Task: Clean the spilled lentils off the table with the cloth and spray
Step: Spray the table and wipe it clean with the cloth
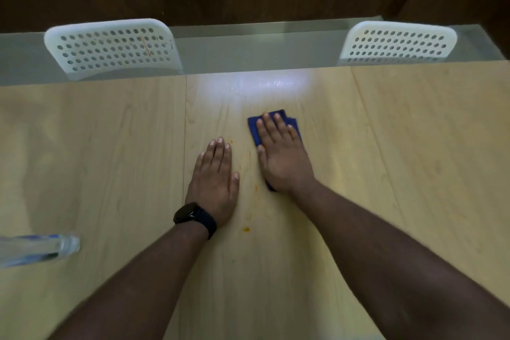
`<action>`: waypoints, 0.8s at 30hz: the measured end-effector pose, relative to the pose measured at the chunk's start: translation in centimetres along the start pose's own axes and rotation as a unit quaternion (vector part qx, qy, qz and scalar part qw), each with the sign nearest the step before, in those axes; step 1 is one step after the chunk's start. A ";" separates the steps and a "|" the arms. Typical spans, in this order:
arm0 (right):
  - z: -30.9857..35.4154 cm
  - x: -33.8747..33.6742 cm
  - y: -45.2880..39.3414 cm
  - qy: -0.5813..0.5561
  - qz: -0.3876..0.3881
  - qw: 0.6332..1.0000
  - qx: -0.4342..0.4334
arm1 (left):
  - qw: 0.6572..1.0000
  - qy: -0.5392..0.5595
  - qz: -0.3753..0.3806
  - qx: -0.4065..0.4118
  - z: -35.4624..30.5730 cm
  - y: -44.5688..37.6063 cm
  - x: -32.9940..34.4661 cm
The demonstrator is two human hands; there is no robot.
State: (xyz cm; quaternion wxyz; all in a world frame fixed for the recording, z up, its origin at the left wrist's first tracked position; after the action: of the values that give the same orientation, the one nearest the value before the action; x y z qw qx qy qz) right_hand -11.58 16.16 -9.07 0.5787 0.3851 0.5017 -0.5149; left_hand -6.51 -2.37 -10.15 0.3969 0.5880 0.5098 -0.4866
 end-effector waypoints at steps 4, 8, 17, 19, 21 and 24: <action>3.2 -0.2 9.3 -0.013 0.019 0.998 -0.066 | 1.000 0.012 -0.004 -0.015 -0.8 3.5 0.0; 0.0 -1.8 17.7 -0.005 0.035 0.994 -0.104 | 0.999 0.020 -0.008 -0.030 -1.5 6.7 0.1; 0.3 -0.6 11.5 0.016 -0.026 0.998 0.048 | 0.999 0.024 -0.034 -0.030 -1.6 8.2 0.3; 2.9 0.1 13.2 0.002 -0.012 1.000 0.022 | 0.998 0.039 -0.039 -0.029 -1.5 8.5 0.3; 5.1 0.0 17.0 -0.008 0.005 1.000 -0.005 | 0.998 0.043 -0.043 -0.029 -1.5 8.9 0.1; 5.0 -0.9 24.0 -0.008 0.029 0.998 -0.055 | 0.998 0.038 -0.044 -0.031 -1.6 8.8 -0.1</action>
State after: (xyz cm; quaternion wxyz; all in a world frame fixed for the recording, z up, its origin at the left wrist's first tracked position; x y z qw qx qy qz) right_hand 12.97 15.75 -8.86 0.6178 0.3633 0.5129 -0.4726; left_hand 2.46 -2.30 -9.96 0.3732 0.5711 0.5644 -0.4647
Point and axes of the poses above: each hand's wrist, its own y-axis away from the middle knuckle, its own x-axis out of the palm, z = x × y, the point moved 2 cm from there along -y, towards the middle knuckle, and after that the axes turned 9 degrees about -z, right-handed, at the moved point
